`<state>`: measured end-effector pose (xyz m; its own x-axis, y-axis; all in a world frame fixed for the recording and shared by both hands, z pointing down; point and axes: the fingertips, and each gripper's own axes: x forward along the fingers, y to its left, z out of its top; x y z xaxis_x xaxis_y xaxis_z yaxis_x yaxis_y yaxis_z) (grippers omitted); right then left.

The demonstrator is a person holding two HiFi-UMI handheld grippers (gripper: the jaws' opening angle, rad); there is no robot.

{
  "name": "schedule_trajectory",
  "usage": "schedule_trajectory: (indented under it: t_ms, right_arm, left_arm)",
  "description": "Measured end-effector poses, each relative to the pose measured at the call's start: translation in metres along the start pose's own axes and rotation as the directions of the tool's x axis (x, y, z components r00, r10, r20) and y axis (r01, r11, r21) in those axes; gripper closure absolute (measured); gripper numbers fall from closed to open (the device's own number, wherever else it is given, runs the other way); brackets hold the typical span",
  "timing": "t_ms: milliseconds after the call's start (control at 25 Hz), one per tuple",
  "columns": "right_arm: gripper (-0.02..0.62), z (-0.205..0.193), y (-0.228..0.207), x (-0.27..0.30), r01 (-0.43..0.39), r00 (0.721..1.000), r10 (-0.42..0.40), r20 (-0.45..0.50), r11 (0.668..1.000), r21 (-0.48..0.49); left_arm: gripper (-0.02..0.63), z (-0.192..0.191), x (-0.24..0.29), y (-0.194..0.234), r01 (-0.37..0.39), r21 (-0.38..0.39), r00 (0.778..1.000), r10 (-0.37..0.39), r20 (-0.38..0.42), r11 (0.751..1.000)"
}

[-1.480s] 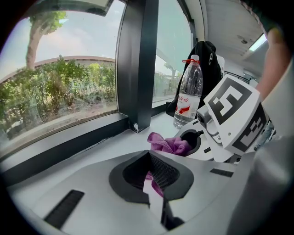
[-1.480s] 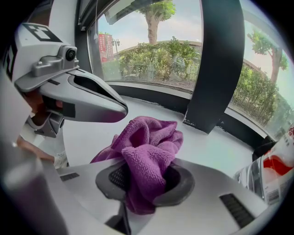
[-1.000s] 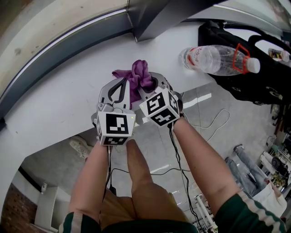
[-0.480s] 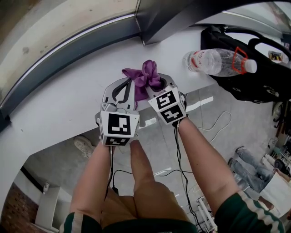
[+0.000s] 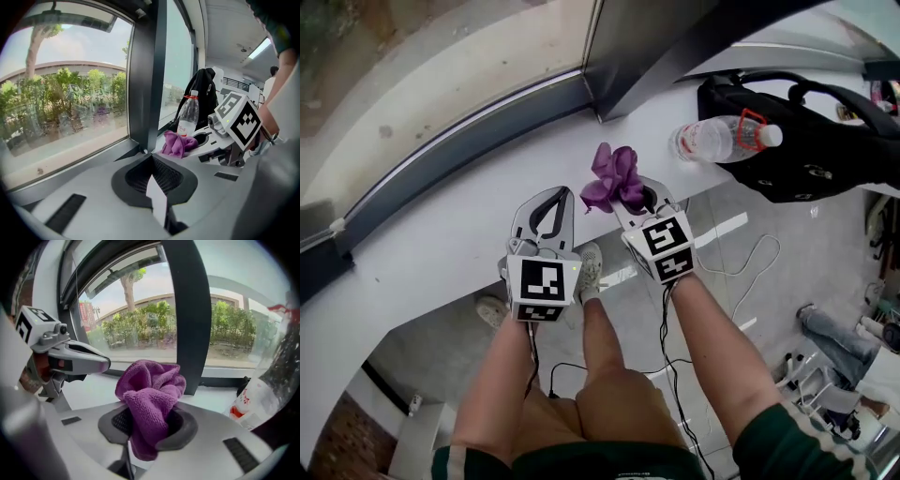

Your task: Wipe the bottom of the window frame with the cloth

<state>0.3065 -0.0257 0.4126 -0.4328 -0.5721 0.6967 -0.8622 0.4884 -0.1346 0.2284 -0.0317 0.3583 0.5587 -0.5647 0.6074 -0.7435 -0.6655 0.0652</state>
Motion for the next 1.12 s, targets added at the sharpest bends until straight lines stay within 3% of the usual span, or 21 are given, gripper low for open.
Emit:
schedule_trajectory:
  t_ms: [200,440,720,840,1000,1120]
  right_arm:
    - [0.489,0.052,0.030,-0.052,0.005,0.997,-0.005,0.079,1.000,0.001]
    - [0.489,0.114,0.071,-0.113,0.005,0.993,0.011,0.115,0.991,-0.134]
    - [0.489,0.191,0.128,-0.182,-0.003,0.975,0.046,0.217,0.981,-0.194]
    - [0.489,0.217,0.154,-0.208,0.018,0.965,0.033,0.259,0.981,-0.193]
    - [0.488,0.251,0.188,-0.230,0.020,0.948,0.045,0.315,0.979,-0.201]
    - [0.488,0.283,0.212,-0.239,0.016,0.927,0.073,0.368,0.972,-0.233]
  left_arm:
    - [0.598,0.041,-0.042,-0.004,0.029,0.026,0.999,-0.030,0.021,0.999]
    - [0.598,0.106,-0.108,-0.010,0.043,0.073,0.995,-0.049,0.083,0.996]
    - [0.598,0.157,-0.208,-0.008,0.039,0.125,0.991,-0.054,0.122,0.991]
    - [0.598,0.167,-0.254,0.000,0.007,0.107,0.990,-0.022,0.136,0.994]
    - [0.598,0.195,-0.302,0.024,-0.063,0.063,0.976,0.049,0.214,0.996]
    - [0.598,0.217,-0.333,0.039,-0.092,0.103,0.963,0.062,0.262,0.990]
